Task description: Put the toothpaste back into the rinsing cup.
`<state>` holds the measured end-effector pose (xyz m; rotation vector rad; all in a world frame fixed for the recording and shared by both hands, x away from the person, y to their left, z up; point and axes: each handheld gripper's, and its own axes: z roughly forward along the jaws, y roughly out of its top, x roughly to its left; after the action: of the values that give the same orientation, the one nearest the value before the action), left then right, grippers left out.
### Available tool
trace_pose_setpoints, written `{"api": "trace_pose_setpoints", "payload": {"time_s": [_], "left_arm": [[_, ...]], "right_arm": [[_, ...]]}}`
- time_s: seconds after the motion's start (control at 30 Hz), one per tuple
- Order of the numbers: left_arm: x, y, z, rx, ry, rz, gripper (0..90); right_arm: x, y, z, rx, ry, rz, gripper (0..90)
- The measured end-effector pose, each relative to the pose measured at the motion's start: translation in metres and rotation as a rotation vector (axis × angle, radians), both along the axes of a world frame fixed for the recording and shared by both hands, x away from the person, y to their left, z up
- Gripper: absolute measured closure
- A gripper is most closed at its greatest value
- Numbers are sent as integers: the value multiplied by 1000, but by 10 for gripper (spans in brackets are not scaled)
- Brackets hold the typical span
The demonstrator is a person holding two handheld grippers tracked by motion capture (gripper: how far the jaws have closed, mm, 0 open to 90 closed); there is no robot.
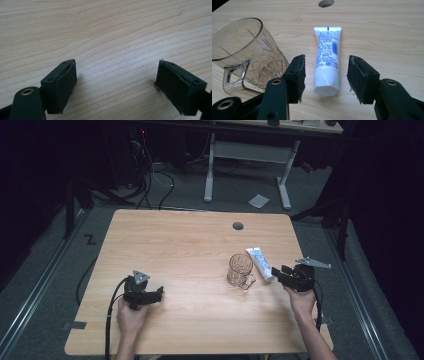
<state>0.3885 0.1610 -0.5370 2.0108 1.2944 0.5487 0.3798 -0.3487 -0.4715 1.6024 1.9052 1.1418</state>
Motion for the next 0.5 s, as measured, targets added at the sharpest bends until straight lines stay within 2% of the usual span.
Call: {"api": "trace_pose_setpoints", "payload": {"time_s": [0.1, 0.23, 0.3, 0.5], "left_arm": [[0, 0, 0, 0, 1, 0, 173], [0, 0, 0, -1, 1, 0, 174], [0, 0, 0, -2, 1, -1, 175], [0, 0, 0, -3, 1, 0, 176]], "right_arm": [[5, 5, 7, -38, 2, 9, 423], [11, 6, 13, -47, -12, 9, 447], [18, 9, 17, -78, -3, 13, 448], [34, 11, 20, -103, 12, 25, 447]]}}
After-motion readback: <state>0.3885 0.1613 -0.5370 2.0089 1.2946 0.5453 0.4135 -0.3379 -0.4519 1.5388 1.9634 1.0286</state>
